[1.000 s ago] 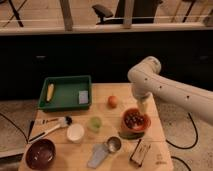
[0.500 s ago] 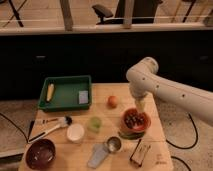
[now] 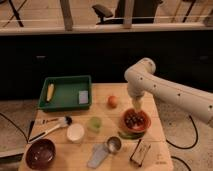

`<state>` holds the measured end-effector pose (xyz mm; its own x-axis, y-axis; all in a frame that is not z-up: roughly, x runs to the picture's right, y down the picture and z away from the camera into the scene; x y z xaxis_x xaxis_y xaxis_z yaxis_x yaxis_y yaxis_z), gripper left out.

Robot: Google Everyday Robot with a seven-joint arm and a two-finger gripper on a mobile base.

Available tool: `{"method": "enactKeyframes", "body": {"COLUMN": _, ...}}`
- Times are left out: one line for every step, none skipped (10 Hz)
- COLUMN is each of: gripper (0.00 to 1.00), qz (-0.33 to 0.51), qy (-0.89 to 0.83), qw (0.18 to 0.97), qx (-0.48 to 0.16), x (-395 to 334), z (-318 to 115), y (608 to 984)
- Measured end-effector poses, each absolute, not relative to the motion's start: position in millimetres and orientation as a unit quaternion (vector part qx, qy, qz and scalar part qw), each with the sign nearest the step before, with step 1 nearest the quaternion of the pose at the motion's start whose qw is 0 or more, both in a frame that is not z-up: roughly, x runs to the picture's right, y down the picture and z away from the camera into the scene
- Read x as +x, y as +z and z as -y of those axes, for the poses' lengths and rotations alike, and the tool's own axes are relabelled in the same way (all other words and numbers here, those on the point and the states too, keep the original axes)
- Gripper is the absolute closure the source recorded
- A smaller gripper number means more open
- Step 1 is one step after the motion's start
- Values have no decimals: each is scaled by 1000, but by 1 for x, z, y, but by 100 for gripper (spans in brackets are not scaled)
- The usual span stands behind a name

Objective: Place apple in paper cup

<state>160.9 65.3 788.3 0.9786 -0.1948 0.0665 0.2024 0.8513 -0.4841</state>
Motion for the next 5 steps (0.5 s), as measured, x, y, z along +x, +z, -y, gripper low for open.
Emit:
{"method": "enactKeyframes", "body": {"gripper": 20, "qz": 9, "qy": -102, "qw": 962, "qx": -251, "x": 161, "z": -65, "y": 791}}
{"method": "enactKeyframes", "body": {"gripper": 20, "qz": 12, "qy": -103, "qw": 963, "qx": -250, "x": 159, "z": -64, "y": 795}}
{"method": "enactKeyframes", "body": {"gripper": 20, "qz": 16, "qy": -105, "qw": 963, "qx": -248, "x": 157, "z": -63, "y": 799}}
{"method": "enactKeyframes", "body": {"gripper": 20, "qz": 19, "qy": -108, "qw": 963, "qx": -248, "x": 155, "z": -63, "y": 802}}
{"method": "enactKeyframes", "body": {"gripper": 20, "qz": 21, "qy": -109, "qw": 963, "qx": -247, "x": 155, "z": -63, "y": 805}}
